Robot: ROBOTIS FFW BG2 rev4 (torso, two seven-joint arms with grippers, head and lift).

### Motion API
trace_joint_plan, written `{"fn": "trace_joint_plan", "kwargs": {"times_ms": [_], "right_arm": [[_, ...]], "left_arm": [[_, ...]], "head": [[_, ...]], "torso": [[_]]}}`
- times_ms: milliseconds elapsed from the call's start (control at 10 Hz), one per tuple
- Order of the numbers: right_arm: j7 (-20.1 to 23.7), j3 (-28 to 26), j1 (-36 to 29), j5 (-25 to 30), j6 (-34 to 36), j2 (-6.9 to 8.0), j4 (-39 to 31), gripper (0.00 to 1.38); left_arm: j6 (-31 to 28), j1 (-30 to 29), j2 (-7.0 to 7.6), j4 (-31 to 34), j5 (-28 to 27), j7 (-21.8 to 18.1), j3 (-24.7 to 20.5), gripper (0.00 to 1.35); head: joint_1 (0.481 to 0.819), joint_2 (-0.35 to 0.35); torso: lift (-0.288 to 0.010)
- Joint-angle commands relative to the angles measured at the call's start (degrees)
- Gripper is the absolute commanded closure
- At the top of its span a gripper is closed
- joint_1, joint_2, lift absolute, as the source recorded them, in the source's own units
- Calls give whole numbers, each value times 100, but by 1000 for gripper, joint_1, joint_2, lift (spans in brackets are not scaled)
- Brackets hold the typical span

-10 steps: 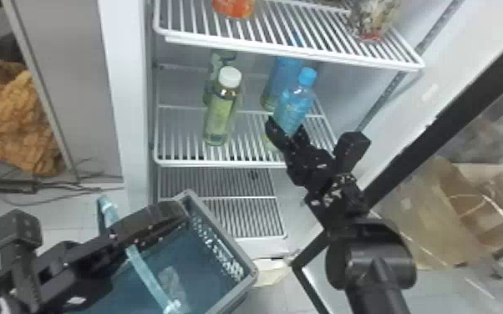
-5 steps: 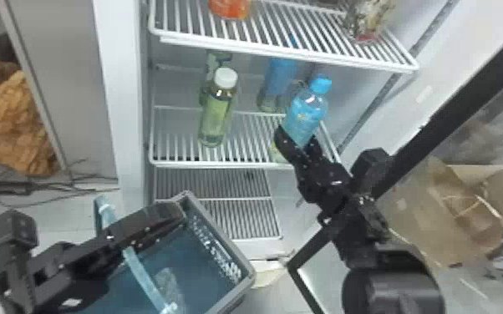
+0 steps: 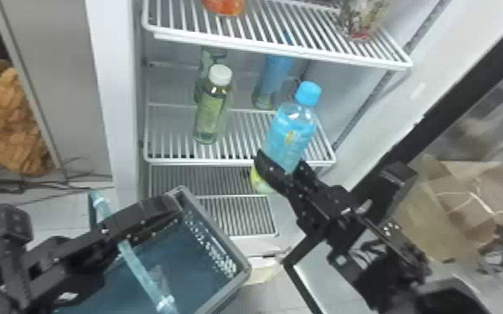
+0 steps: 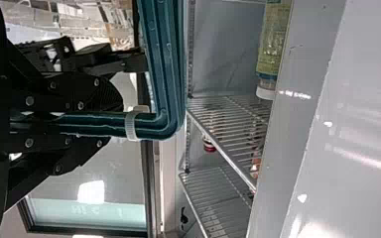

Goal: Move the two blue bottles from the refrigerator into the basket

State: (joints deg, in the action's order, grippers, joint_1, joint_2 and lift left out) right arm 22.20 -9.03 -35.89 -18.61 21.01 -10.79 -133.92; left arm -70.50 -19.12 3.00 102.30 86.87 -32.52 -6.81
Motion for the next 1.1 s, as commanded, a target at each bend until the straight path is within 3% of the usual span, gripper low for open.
{"fn": "trace_joint_plan", "kwargs": {"times_ms": [0,300,600,900,1000], "right_arm": [[118,-11,-320,-161,472,7,-452,1280],[399,137,-503,-390,950,-11,-945,1280],[663,377,-574,-618,1696,-142,-1282,1280],[918,651,-292,-664,2146,-186,-776,1260],[962,788,-194,-778,2286,-213,-593,1072]], "left_arm": [[19,0,-2,0,8,0,7,1181],[33,71,-19,-28,-4,0,30,1181],[33,99,-37,-56,-4,0,30,1181],[62,169,-46,-56,19,-17,41,1181],[76,183,-46,-56,19,-26,41,1181]], "head": [[695,-288],[695,-248],[695,-190],[695,-138],[695,-126]], "torso": [[-216],[-216],[-216],[-216],[-216]]}}
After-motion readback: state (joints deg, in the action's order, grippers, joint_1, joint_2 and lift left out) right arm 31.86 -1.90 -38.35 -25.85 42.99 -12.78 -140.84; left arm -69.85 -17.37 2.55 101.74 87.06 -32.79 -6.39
